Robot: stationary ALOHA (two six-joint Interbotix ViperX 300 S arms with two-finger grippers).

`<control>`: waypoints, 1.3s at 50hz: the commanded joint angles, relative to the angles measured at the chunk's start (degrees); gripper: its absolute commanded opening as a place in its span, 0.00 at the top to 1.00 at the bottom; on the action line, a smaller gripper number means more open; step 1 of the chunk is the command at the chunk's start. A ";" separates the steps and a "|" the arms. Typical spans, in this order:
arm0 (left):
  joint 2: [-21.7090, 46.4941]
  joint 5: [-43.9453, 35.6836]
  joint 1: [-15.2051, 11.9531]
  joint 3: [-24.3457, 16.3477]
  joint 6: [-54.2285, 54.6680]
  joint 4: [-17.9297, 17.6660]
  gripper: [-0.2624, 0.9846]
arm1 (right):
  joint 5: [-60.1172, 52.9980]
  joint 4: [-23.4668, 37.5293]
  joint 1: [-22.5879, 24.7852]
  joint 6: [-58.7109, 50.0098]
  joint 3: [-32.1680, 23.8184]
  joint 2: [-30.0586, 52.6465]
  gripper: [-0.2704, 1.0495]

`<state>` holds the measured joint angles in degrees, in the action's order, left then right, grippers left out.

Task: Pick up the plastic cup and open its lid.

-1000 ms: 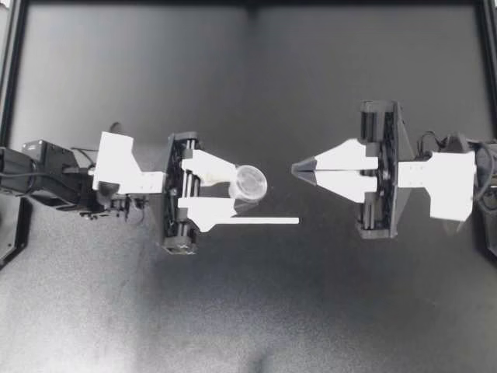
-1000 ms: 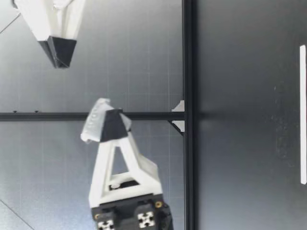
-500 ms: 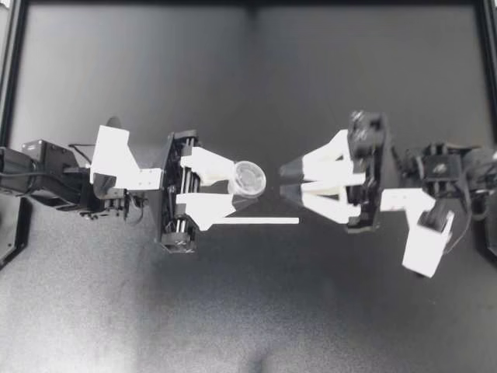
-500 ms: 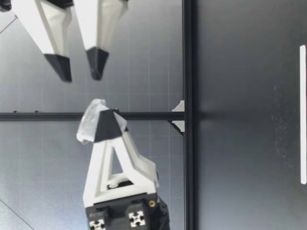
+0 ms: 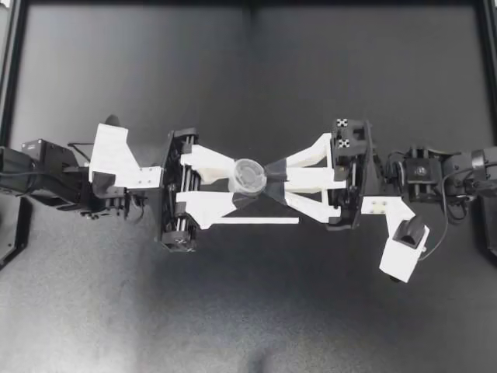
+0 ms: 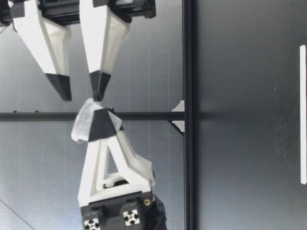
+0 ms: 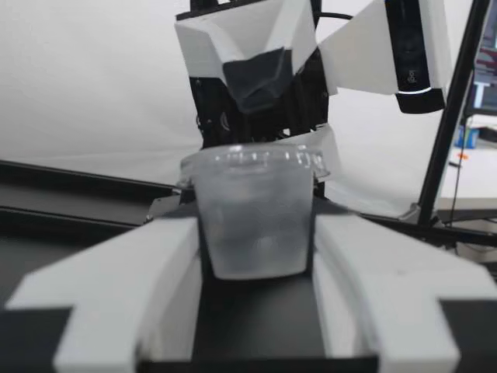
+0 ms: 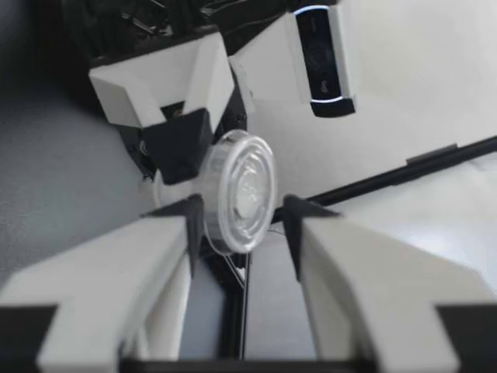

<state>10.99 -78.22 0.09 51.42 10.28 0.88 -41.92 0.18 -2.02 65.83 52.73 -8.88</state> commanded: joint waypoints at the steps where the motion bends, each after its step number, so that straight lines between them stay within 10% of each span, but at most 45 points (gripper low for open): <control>1: -0.97 -0.53 0.18 -0.88 0.26 0.62 0.60 | -1.58 -1.05 -0.18 -0.09 -1.14 -1.49 0.42; 49: -2.29 0.79 0.97 -0.26 -1.76 1.85 0.61 | -1.85 -7.03 3.08 -5.98 5.62 -4.66 0.43; 65: -3.34 0.79 0.97 0.70 -3.87 2.02 0.61 | 4.75 -7.03 4.66 -30.15 3.96 -5.10 0.43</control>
<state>9.40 -77.08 1.05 52.38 6.50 2.81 -37.00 -6.77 2.37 40.96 58.01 -13.10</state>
